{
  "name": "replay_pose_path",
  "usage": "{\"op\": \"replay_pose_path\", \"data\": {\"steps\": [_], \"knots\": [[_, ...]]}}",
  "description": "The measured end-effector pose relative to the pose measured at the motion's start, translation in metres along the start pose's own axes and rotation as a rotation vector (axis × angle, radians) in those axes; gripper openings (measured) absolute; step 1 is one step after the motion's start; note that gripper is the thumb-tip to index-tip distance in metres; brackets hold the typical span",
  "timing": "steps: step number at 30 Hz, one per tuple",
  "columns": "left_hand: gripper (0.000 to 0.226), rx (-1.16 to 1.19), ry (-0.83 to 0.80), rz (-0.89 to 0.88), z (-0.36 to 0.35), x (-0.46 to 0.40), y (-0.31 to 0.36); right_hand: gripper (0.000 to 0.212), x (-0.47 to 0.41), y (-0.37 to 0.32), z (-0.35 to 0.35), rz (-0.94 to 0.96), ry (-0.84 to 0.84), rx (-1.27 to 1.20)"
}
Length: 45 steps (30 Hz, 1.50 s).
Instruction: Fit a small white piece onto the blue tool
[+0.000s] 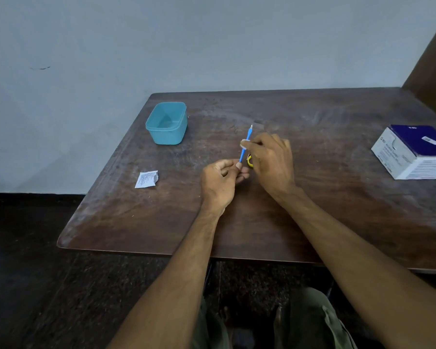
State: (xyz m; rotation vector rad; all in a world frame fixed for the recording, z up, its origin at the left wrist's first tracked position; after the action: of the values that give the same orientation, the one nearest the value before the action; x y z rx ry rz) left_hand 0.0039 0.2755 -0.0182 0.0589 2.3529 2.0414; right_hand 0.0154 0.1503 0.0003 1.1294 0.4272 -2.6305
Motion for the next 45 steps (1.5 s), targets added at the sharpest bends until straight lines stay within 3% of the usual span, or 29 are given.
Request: {"op": "replay_pose_path", "data": {"steps": [6,11,15,21,27,34,39,45], "knots": [[0.014,-0.033,0.015,-0.040,0.002,0.000,0.000,0.024,0.013,-0.006,-0.005,0.133,-0.031,0.001],[0.012,-0.038,0.010,-0.052,0.001,0.002,0.001,0.021,0.005,0.001,-0.001,0.119,-0.028,0.068],[0.014,-0.032,0.023,-0.052,0.002,0.001,0.001,0.041,-0.014,0.009,0.000,0.024,-0.046,0.116],[0.008,-0.011,0.041,-0.083,0.001,0.000,0.000,0.026,0.008,-0.001,-0.003,0.298,-0.035,0.197],[0.008,0.004,0.093,-0.079,0.001,0.000,-0.002,0.031,-0.015,0.002,0.004,0.207,-0.064,0.282],[0.016,-0.017,0.091,-0.092,0.002,-0.002,-0.005,0.021,-0.003,-0.003,0.002,0.317,-0.041,0.359],[0.016,-0.004,0.078,-0.077,0.000,-0.001,-0.003,0.037,-0.026,0.013,0.006,0.179,-0.037,0.339],[0.014,-0.017,0.082,-0.077,0.002,-0.003,-0.005,0.025,-0.001,0.005,-0.004,0.306,0.029,0.261]]}}
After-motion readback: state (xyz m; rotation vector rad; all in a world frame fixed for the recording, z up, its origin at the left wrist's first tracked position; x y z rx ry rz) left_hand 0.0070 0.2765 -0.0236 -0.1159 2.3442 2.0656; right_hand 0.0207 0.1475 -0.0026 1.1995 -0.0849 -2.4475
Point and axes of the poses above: each hand's wrist, its own x-axis away from the middle knuckle, its own z-axis out of the back of the hand, y = z × x, the point moved 1 cm from there along -x, towards the middle knuckle, and after that the axes turned 3 degrees about -y, right-handed, at the moved point
